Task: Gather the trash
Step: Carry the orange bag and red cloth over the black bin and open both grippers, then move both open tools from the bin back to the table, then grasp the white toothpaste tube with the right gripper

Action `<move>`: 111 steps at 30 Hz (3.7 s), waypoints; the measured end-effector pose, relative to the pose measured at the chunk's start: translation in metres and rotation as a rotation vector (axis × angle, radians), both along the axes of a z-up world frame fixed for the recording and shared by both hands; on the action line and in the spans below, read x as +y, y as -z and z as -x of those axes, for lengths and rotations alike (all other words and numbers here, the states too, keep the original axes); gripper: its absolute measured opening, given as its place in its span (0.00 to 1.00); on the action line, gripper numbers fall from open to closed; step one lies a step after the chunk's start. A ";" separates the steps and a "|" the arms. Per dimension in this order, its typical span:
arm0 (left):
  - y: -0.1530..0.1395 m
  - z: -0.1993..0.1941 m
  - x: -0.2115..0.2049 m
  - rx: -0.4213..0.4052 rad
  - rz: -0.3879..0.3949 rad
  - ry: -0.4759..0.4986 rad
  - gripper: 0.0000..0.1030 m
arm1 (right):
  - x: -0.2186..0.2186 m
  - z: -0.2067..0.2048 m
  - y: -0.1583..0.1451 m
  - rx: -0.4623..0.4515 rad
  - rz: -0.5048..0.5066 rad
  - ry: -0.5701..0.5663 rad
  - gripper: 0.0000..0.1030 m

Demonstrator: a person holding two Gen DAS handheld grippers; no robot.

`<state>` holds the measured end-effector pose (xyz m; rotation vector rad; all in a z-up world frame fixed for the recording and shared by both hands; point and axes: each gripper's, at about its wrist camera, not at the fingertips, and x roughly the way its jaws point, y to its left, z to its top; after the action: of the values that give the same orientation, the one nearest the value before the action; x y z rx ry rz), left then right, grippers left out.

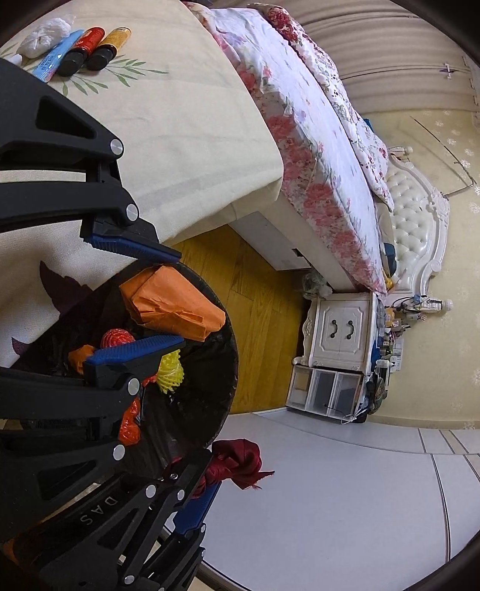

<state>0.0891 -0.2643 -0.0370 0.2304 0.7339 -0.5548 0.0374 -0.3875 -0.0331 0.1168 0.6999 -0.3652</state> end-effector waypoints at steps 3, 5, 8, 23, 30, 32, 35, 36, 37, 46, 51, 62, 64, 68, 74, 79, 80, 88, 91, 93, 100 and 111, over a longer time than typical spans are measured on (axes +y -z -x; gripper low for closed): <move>0.001 -0.002 -0.004 0.008 -0.007 0.005 0.40 | -0.004 0.000 0.001 0.001 -0.004 0.010 0.24; 0.001 -0.003 -0.007 0.008 -0.008 0.004 0.40 | -0.006 0.000 0.001 0.001 -0.009 0.016 0.24; 0.001 -0.004 -0.007 0.011 -0.011 0.004 0.41 | -0.007 -0.003 0.001 -0.004 -0.009 0.020 0.25; 0.000 -0.004 -0.004 0.006 0.017 -0.025 0.71 | -0.017 0.008 -0.007 -0.038 0.003 0.097 0.52; -0.008 -0.001 0.014 0.022 0.037 -0.059 0.73 | -0.010 0.010 -0.014 -0.051 0.018 0.084 0.58; -0.011 0.001 0.023 0.024 0.038 -0.076 0.73 | -0.005 0.010 -0.015 -0.052 0.017 0.076 0.59; -0.015 0.003 0.039 0.027 0.034 -0.111 0.74 | 0.003 0.010 -0.018 -0.061 -0.004 0.058 0.64; -0.017 0.004 0.046 0.027 0.035 -0.121 0.74 | 0.006 0.009 -0.020 -0.065 -0.011 0.046 0.65; -0.018 0.005 0.052 0.025 0.034 -0.133 0.75 | 0.010 0.009 -0.020 -0.065 -0.015 0.037 0.65; -0.032 0.013 0.112 0.008 0.025 -0.250 0.75 | 0.050 0.004 -0.025 -0.047 -0.014 -0.045 0.70; -0.035 0.025 0.148 -0.004 0.020 -0.311 0.75 | 0.076 0.004 -0.028 -0.043 -0.006 -0.095 0.69; -0.028 0.045 0.226 0.010 -0.005 -0.452 0.75 | 0.129 0.010 -0.030 -0.027 -0.005 -0.216 0.69; -0.028 0.048 0.239 0.013 -0.002 -0.475 0.75 | 0.141 0.011 -0.029 -0.021 0.001 -0.244 0.69; -0.027 0.056 0.259 0.015 -0.003 -0.513 0.75 | 0.167 0.013 -0.027 -0.006 0.010 -0.308 0.69; -0.022 0.069 0.290 0.025 -0.009 -0.569 0.75 | 0.205 0.017 -0.023 0.015 0.024 -0.400 0.69; -0.018 0.079 0.316 0.037 -0.010 -0.619 0.75 | 0.237 0.023 -0.018 0.035 0.024 -0.476 0.69; -0.018 0.081 0.322 0.038 -0.009 -0.630 0.75 | 0.244 0.023 -0.017 0.039 0.026 -0.492 0.69; -0.013 0.092 0.347 0.058 0.010 -0.680 0.75 | 0.292 0.023 -0.003 0.110 0.050 -0.606 0.57; -0.011 0.094 0.347 0.068 0.015 -0.677 0.75 | 0.299 0.019 0.007 0.168 0.062 -0.611 0.43; -0.009 0.095 0.344 0.073 0.018 -0.669 0.75 | 0.296 0.016 0.013 0.196 0.050 -0.606 0.36; -0.005 0.093 0.327 0.092 0.016 -0.630 0.75 | 0.288 0.017 0.013 0.207 0.042 -0.628 0.36; -0.003 0.092 0.305 0.106 0.010 -0.609 0.75 | 0.280 0.024 0.015 0.211 0.021 -0.648 0.18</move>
<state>-0.0032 0.0406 -0.0344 -0.0380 0.8563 0.0093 0.0133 -0.1077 -0.0478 -0.1717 0.8984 0.2400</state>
